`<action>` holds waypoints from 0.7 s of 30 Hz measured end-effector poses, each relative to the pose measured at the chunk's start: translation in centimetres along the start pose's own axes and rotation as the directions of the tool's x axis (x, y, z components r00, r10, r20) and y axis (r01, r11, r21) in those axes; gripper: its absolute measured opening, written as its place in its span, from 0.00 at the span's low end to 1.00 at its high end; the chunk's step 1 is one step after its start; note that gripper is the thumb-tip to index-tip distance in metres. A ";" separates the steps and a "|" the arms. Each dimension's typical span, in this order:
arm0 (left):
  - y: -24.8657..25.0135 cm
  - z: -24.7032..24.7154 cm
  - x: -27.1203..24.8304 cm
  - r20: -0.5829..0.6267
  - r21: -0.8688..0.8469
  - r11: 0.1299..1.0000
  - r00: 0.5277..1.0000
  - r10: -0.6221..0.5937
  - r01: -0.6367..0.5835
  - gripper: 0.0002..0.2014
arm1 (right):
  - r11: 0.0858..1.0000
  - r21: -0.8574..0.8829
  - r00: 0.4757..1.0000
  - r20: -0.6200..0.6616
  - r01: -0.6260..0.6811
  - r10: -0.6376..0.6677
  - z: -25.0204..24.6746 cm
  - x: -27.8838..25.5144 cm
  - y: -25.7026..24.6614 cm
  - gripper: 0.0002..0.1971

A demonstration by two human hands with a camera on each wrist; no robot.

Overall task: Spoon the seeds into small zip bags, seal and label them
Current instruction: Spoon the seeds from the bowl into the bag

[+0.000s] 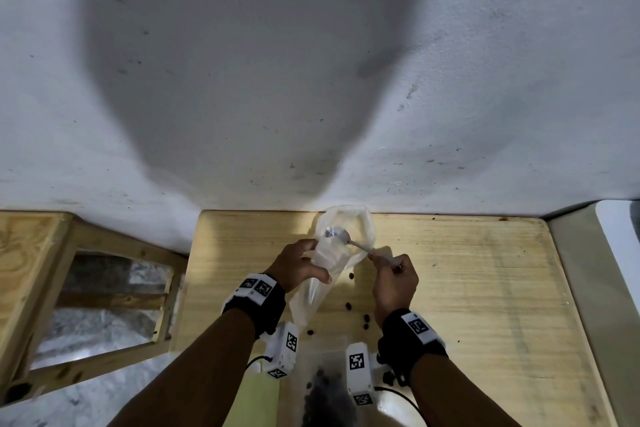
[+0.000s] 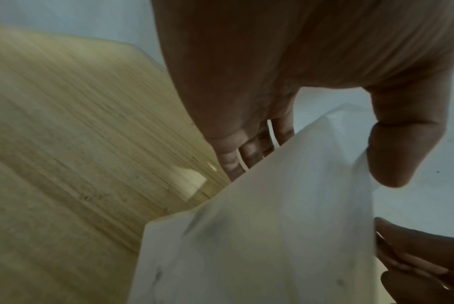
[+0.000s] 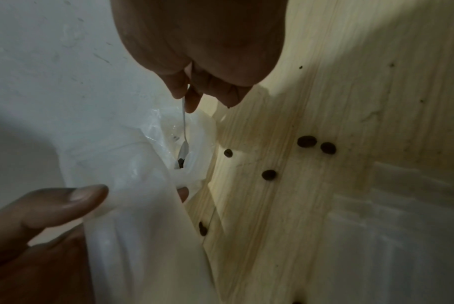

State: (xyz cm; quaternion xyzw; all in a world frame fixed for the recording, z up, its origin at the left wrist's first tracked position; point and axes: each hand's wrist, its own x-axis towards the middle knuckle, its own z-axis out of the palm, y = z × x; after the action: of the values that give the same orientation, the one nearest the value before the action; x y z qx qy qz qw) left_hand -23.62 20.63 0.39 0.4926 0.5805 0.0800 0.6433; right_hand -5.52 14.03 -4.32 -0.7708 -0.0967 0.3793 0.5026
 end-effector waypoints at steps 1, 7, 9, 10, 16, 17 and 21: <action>0.0 0.0 0.0 0.004 0.002 1.000 1.000 0.003 -0.003 0.41 | 1.000 0.005 1.000 0.005 -0.016 0.016 0.1 0.0 0.0 0.19; 0.1 -0.1 0.0 0.003 -0.015 1.000 1.000 0.019 -0.019 0.38 | 0.986 0.026 0.987 0.021 -0.162 0.162 0.3 0.0 0.1 0.14; 0.1 -0.3 0.0 0.013 -0.036 0.999 1.000 0.013 -0.012 0.34 | 0.975 0.056 0.977 0.012 -0.213 0.212 0.0 -0.1 -0.2 0.15; 0.1 -0.4 0.0 0.014 -0.061 0.998 1.000 0.000 0.000 0.33 | 0.969 0.083 0.972 0.007 -0.234 0.235 -0.2 0.1 -0.3 0.15; -0.7 -1.5 0.6 -0.025 -0.320 0.945 0.997 -0.072 0.060 0.31 | 0.950 0.177 0.965 -0.006 -0.258 0.263 -1.1 1.1 -0.9 0.11; -0.7 -1.6 0.5 -0.026 -0.350 0.935 0.997 -0.070 0.057 0.31 | 0.952 0.185 0.968 -0.017 -0.245 0.252 -1.3 1.3 -1.0 0.10; -0.8 -2.1 0.5 -0.026 -0.441 0.897 0.999 -0.046 0.030 0.35 | 0.971 0.182 0.981 -0.082 -0.156 0.173 -1.6 1.6 -1.4 0.12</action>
State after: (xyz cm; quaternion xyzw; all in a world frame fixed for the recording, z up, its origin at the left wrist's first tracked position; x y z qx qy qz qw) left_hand -25.59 21.71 -0.25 0.3213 0.5682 0.2054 0.7292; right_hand -2.95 14.41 -3.54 -0.7468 0.0259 0.3887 0.5390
